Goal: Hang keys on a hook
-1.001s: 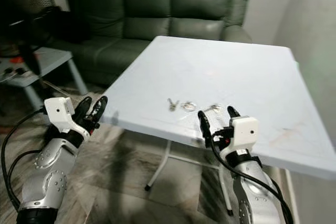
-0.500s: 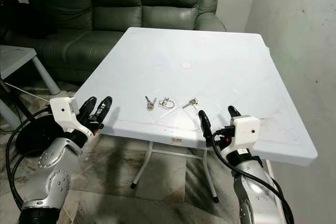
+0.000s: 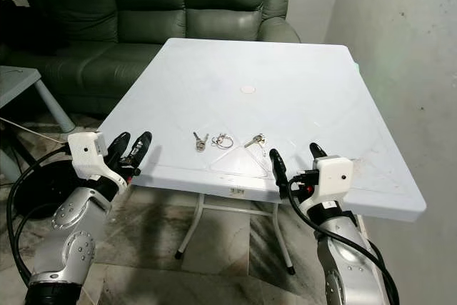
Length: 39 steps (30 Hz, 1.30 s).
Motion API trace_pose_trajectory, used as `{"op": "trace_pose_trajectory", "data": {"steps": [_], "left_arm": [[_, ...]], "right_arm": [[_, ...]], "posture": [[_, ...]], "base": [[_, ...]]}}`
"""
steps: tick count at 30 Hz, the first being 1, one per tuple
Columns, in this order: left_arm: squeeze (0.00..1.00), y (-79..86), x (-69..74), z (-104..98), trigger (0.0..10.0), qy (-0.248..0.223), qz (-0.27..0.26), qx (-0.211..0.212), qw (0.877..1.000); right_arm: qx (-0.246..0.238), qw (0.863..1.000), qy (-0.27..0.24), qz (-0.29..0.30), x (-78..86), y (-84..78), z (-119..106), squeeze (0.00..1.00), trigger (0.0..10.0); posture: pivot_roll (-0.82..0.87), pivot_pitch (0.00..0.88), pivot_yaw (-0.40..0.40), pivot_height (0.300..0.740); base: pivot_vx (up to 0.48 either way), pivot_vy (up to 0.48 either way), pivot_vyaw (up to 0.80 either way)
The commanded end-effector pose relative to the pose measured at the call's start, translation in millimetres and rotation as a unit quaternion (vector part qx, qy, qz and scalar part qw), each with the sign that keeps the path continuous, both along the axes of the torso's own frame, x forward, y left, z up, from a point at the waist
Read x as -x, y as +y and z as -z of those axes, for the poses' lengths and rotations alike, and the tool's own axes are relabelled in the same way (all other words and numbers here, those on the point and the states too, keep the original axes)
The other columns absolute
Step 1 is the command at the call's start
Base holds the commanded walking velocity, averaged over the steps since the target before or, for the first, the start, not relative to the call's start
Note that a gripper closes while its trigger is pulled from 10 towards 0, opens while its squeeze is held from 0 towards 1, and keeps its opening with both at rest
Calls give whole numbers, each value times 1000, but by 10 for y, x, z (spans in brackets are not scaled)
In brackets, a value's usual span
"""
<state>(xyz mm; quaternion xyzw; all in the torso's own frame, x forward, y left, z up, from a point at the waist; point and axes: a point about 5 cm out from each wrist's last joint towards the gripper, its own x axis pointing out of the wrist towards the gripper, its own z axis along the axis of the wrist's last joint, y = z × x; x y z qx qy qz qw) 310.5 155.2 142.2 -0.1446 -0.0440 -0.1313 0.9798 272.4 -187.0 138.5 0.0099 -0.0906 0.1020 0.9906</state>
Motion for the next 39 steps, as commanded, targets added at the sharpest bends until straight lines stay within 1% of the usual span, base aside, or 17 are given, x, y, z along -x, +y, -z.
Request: {"op": "trace_pose_trajectory", "data": {"steps": [1,8,9,21,30,39], "left_arm": [[0,17,-5,0,10000,5,-4,-9,1000],[0,1,-3,10,10000,8,-2,-9,1000],[0,0,-4,11,10000,8,-2,-9,1000],[0,-8,-1,9,10000,9,0,-1,1000],[0,-21,-18,-8,10000,5,6,-2,1000],[0,-34,-31,-13,10000,2,11,-5,1000]], "right_arm": [[5,1000,3,0,-21,23,3,0,10000],[7,1000,8,3,-27,26,11,0,10000],[14,1000,9,10,-35,20,7,0,10000],[17,1000,8,5,-34,27,-4,0,10000],[14,1000,8,0,-35,50,3,0,10000],[13,1000,6,-2,-35,57,3,0,10000]], "posture": [[99,0,50,740],[100,0,46,740],[100,0,44,740],[97,0,42,740],[93,0,46,740],[91,0,47,740]], "base": [[0,0,0],[0,0,0],[0,0,0],[0,0,0],[290,0,0],[378,0,0]]}}
